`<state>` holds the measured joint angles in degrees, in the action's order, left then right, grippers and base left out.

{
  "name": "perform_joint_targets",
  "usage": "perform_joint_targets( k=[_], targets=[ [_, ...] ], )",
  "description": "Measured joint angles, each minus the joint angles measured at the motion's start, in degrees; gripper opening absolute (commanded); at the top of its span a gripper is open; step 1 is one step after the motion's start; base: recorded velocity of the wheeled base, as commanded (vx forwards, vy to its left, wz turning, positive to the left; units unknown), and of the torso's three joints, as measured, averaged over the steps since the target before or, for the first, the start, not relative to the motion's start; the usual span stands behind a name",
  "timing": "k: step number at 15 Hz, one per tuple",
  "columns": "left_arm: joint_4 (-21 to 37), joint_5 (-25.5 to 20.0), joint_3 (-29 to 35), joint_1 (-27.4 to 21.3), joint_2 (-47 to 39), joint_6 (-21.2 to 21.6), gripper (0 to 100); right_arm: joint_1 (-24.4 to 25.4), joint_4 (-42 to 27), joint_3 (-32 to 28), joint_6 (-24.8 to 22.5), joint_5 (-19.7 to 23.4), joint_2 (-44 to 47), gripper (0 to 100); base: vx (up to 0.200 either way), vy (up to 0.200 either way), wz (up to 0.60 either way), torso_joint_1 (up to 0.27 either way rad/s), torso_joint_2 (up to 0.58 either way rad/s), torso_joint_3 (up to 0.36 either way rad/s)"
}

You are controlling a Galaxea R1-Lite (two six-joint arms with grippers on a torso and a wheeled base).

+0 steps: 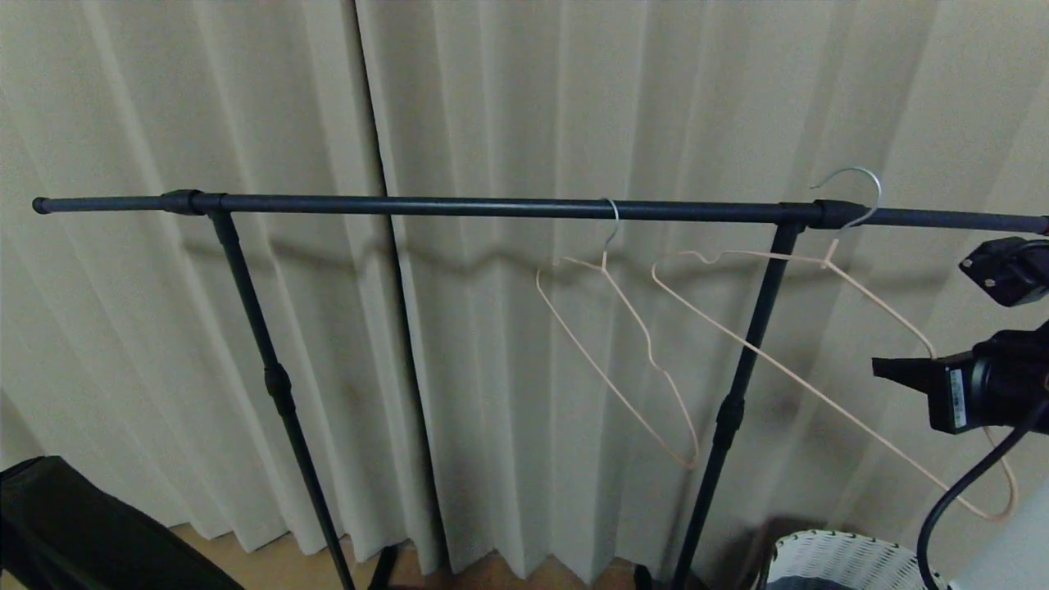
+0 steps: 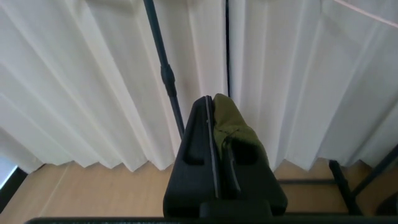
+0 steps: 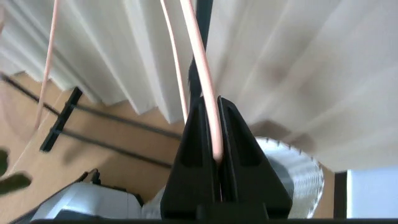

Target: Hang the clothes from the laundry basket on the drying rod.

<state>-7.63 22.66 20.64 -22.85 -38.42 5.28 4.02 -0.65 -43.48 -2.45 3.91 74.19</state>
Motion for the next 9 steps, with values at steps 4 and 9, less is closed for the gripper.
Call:
perform_joint_targets(
  k=[4, 9],
  targets=[
    [-0.1, 0.0, 0.0, 0.0, -0.1, 0.1, 0, 0.0, -0.2, 5.4, -0.1, -0.1, -6.9, 0, -0.200, 0.000, 0.00, -0.007, 0.00, 0.005],
    [-0.1, 0.0, -0.2, 0.0, -0.7, 0.0, 0, 0.1, 0.4, 7.5, -0.1, 0.1, -10.3, 0, -0.040, 0.000, 0.00, 0.000, 0.00, 0.000]
  ],
)
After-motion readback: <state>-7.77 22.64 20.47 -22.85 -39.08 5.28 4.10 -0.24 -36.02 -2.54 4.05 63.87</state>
